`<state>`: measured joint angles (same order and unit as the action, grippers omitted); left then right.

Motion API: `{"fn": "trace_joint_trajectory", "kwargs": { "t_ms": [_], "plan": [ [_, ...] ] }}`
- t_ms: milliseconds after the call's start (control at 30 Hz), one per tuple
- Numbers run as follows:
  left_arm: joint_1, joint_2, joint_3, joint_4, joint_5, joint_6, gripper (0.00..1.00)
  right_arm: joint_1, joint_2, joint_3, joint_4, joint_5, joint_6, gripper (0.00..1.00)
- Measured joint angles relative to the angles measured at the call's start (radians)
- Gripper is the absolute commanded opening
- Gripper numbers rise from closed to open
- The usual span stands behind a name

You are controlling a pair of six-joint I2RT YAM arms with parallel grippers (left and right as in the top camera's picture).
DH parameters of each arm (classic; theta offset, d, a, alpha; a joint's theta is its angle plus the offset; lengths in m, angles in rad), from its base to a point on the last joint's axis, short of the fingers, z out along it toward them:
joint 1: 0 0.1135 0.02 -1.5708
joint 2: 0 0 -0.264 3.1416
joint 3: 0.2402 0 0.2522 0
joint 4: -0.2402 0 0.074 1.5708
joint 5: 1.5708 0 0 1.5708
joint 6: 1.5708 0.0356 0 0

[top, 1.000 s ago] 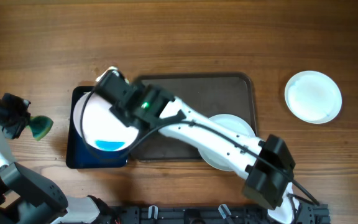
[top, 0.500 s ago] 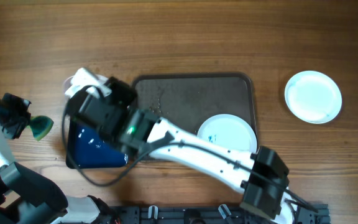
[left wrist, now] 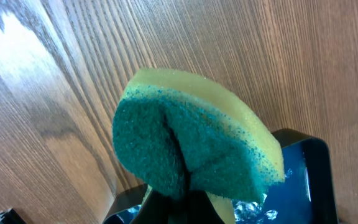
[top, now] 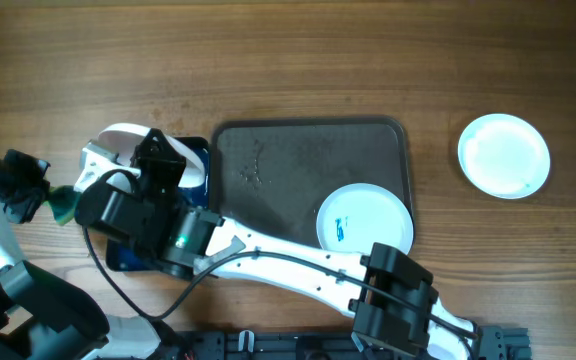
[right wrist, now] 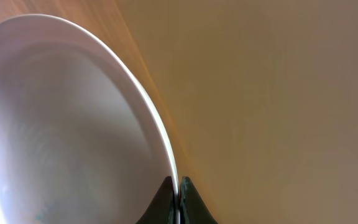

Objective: Clean dirty plates on tray and stack at the side

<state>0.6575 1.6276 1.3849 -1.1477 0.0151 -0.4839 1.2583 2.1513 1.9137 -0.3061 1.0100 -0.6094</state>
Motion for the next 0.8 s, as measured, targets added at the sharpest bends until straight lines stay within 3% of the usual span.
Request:
{"fn": "trace_joint_trajectory", "kwargs": {
  "t_ms": [333,633,800],
  "plan": [
    [0.000,0.000,0.000,-0.003,0.013,0.000,0.04,0.013,0.000,0.000,0.050,0.051,-0.067,0.05],
    [0.000,0.000,0.000,-0.008,0.014,0.000,0.04,0.013,0.000,0.000,0.218,0.116,-0.206,0.05],
    [0.000,0.000,0.000,-0.009,0.014,0.000,0.04,0.012,0.000,0.000,0.193,0.132,-0.207,0.05]
  ]
}}
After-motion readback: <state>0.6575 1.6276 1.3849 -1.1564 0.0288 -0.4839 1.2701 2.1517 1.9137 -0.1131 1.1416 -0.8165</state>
